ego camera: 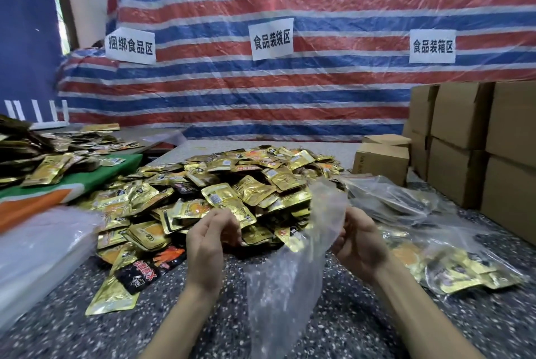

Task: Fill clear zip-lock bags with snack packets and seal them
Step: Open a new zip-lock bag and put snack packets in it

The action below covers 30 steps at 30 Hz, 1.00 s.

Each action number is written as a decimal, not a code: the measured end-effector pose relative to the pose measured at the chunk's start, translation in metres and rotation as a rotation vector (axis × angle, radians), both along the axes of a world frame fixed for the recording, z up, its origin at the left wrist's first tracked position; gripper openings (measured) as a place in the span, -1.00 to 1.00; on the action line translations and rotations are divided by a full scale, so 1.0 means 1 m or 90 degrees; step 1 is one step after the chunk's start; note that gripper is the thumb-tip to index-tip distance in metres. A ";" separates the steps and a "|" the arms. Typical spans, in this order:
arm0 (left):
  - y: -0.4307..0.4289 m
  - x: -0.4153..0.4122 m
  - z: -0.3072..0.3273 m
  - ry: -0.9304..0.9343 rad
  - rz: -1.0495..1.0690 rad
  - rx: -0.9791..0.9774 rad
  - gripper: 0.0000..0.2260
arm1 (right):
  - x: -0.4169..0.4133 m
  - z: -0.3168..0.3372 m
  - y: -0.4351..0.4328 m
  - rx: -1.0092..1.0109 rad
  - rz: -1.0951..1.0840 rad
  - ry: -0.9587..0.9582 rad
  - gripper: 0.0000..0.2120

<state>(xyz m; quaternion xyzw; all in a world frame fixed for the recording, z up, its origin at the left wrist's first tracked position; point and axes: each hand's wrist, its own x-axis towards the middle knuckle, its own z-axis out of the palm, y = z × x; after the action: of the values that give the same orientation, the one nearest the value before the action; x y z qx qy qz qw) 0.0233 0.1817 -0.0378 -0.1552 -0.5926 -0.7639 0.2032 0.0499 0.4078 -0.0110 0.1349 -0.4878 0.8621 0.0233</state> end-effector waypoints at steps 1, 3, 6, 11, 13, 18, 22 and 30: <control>-0.002 -0.003 -0.001 -0.014 0.066 -0.023 -0.77 | 0.000 0.000 0.000 0.017 -0.007 0.007 -0.82; -0.008 -0.012 -0.002 -0.086 0.205 -0.073 -0.83 | 0.000 0.000 -0.001 0.040 -0.010 0.001 -0.79; -0.016 -0.026 -0.005 -0.260 0.248 -0.224 -0.71 | -0.001 -0.001 -0.002 0.072 0.021 -0.001 -0.77; -0.015 -0.033 -0.006 -0.322 0.218 -0.342 -0.62 | 0.000 -0.004 -0.005 0.118 0.050 0.000 -0.74; -0.014 -0.034 -0.002 -0.323 0.203 -0.340 -0.67 | 0.000 -0.005 -0.006 0.132 0.059 0.000 -0.70; -0.017 -0.035 0.010 -0.323 0.200 -0.286 -0.78 | 0.001 -0.007 -0.008 0.173 0.083 0.012 -0.55; -0.026 -0.018 0.029 -0.245 0.192 -0.185 -0.80 | 0.000 -0.009 -0.010 0.213 0.095 0.021 -0.57; -0.041 0.039 0.090 -0.046 0.112 -0.110 -0.93 | -0.003 -0.012 -0.014 0.275 0.114 0.032 -0.43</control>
<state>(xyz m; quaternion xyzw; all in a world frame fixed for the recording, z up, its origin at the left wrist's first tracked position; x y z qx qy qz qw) 0.0621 0.1403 0.0521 -0.0921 -0.6742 -0.6944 0.2340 0.0471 0.3942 -0.0234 0.2011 -0.6465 0.7326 -0.0703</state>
